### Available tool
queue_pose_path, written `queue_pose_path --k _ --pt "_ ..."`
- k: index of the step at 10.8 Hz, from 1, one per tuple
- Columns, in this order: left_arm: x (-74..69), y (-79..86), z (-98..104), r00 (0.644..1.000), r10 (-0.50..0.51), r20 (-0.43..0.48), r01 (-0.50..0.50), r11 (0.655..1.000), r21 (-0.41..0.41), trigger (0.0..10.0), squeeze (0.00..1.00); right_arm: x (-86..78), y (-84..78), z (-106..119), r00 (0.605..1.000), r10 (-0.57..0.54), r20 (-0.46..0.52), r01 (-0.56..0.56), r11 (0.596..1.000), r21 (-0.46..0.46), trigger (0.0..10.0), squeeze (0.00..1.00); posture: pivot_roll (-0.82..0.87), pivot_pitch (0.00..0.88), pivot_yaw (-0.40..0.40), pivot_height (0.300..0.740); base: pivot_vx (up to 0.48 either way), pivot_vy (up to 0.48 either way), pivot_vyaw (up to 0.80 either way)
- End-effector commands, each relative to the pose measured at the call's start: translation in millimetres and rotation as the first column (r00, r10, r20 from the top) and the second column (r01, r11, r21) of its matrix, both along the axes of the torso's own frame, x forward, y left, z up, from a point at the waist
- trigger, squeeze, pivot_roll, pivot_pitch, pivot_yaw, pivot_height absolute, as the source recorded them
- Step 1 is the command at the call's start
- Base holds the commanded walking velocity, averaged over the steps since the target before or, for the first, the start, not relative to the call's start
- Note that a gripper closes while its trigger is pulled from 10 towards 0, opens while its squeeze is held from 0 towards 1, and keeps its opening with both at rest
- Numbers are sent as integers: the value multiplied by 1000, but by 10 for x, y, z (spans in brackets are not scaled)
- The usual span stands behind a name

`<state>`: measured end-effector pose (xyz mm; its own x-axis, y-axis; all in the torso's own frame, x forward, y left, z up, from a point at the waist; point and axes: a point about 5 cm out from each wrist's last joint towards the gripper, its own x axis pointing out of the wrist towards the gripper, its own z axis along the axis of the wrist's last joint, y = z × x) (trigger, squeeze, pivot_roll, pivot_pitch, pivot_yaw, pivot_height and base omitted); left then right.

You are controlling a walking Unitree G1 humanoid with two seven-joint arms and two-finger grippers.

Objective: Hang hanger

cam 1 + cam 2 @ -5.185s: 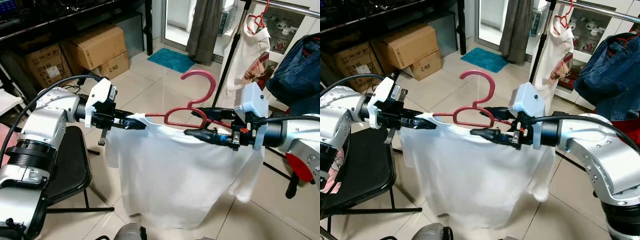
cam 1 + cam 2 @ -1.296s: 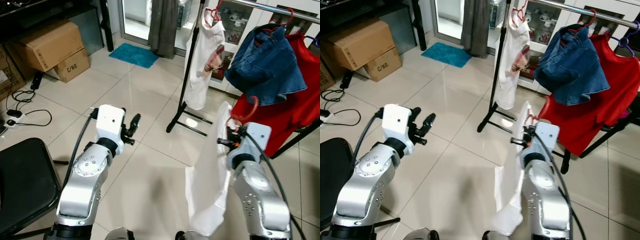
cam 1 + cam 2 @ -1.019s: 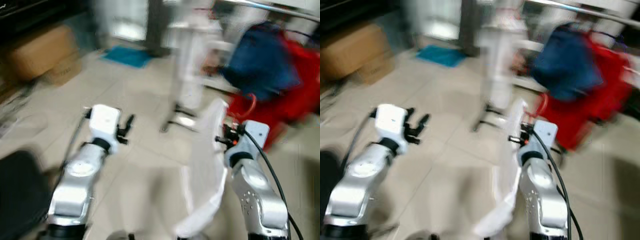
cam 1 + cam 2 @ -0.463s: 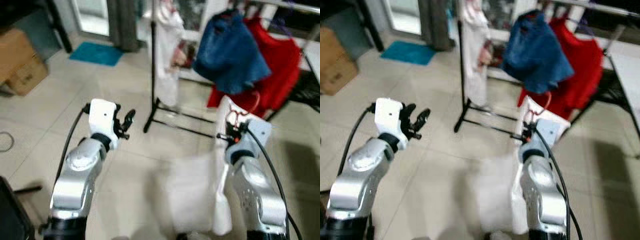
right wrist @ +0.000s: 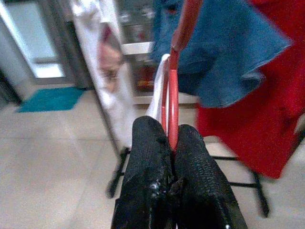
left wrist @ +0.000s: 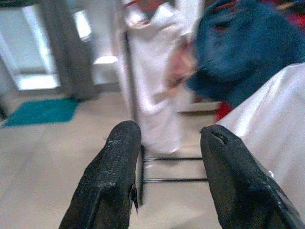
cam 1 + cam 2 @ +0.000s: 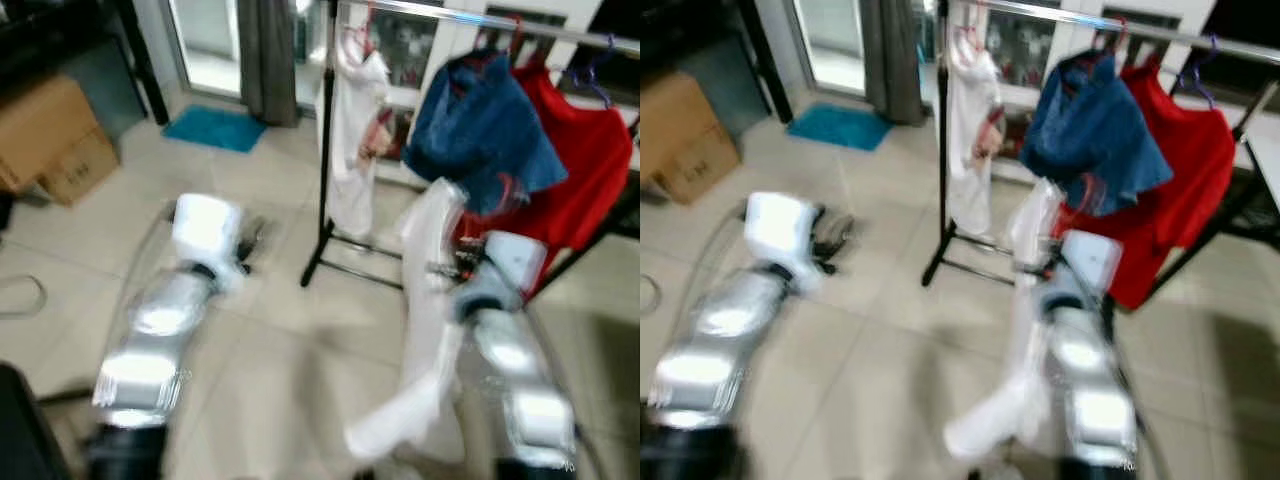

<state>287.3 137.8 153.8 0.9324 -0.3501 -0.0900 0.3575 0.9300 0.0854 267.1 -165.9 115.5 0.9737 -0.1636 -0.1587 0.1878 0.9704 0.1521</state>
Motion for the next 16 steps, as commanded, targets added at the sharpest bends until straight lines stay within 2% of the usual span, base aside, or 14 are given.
queue_pose_path --k 1,3,14,16 --pt "6 70 40 1000 18 20 -19 1000 13 10000 102 23 50 94 998 19 56 -20 1000 16 10000 0 70 53 -4 740 315 0 -800" --pt "-11 62 30 1000 2 23 -3 1000 17 10000 102 5 55 80 998 17 58 -18 1000 17 10000 0 71 56 -1 740 317 0 -800" --pt "-39 52 11 1000 1 19 -1 1000 19 10000 114 26 147 66 996 70 50 -71 997 21 10000 0 74 61 -14 740 315 0 0" --pt "-58 61 5 1000 1 16 -2 1000 18 10000 118 23 197 78 992 109 62 -110 994 25 10000 0 79 57 -19 740 324 0 0"
